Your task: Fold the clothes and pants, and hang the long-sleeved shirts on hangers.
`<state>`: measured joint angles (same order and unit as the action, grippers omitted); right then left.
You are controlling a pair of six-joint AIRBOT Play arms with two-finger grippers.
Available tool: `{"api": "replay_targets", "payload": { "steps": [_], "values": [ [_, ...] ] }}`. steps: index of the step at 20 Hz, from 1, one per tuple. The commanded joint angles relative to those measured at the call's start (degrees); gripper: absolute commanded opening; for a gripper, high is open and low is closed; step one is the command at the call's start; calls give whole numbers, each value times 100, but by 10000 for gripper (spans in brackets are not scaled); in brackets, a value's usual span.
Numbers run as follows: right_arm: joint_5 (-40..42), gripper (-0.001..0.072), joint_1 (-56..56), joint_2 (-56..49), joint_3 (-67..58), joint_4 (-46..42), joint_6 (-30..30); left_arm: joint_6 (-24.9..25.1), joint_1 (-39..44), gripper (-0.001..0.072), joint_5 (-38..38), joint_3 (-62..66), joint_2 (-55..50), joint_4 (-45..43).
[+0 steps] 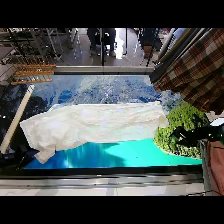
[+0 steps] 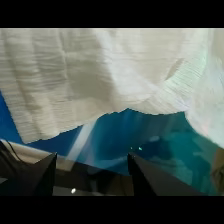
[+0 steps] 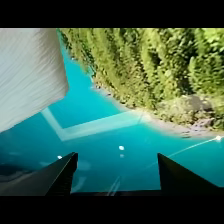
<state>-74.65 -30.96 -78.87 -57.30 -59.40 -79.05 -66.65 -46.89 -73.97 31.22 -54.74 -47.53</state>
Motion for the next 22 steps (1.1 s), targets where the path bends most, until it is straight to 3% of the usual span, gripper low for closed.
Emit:
{"api": "replay_targets", "payload": {
  "steps": [1,4,11,18,22],
  "values": [
    [638,568,26,-13,654,833,273,-118,-11,494,957,-979,697,179],
    [881,568,251,-146,664,955,332,-247,-11,494,1495,-1303,1025,382],
    [1357,568,1043,-623,664,1117,330,-313,275,494,863,-1515,1023,365],
    [1725,567,1287,-625,658,1143,332,-1154,389,494,1738,-1720,1016,192],
    [1711,568,1292,-625,660,1220,328,-2085,407,494,2636,-1733,1016,435]
  ]
}}
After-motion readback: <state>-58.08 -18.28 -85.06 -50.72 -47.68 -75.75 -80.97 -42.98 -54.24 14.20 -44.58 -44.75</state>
